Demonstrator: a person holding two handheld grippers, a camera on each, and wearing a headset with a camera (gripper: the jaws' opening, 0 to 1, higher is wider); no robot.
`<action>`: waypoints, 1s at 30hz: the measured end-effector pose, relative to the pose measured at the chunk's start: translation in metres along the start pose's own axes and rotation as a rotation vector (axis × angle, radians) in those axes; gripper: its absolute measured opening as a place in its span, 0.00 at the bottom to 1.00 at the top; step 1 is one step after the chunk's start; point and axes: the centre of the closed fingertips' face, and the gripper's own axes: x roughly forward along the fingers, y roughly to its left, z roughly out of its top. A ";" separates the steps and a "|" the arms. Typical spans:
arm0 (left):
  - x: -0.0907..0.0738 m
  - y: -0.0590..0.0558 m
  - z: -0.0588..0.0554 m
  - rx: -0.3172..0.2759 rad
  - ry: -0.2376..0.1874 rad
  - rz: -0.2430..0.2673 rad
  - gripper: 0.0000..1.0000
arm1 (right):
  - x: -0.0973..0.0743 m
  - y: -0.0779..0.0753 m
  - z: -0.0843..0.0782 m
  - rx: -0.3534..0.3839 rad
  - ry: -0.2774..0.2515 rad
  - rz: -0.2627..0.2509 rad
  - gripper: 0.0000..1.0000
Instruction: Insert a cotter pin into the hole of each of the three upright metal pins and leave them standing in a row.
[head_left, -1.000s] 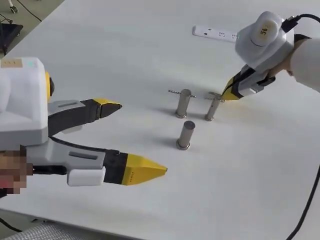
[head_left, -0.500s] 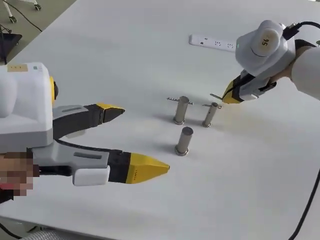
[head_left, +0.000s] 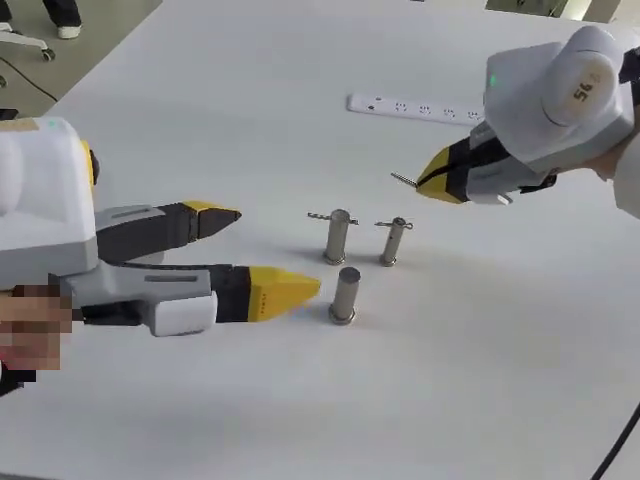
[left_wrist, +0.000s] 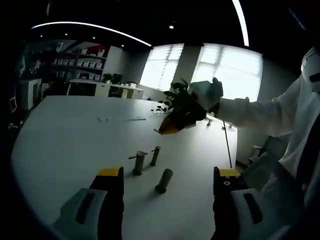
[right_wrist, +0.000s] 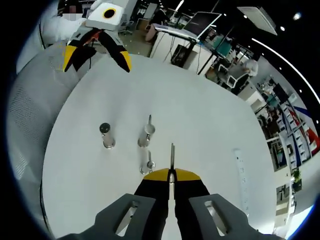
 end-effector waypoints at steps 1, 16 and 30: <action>0.002 0.001 0.002 -0.001 0.001 0.006 0.71 | -0.003 0.002 0.004 0.006 -0.010 -0.012 0.00; 0.050 -0.020 0.035 -0.157 0.000 -0.110 0.35 | -0.035 0.033 0.051 -0.017 -0.132 -0.147 0.00; 0.071 -0.040 0.035 -0.174 0.057 -0.175 0.10 | -0.042 0.059 0.064 -0.064 -0.139 -0.163 0.00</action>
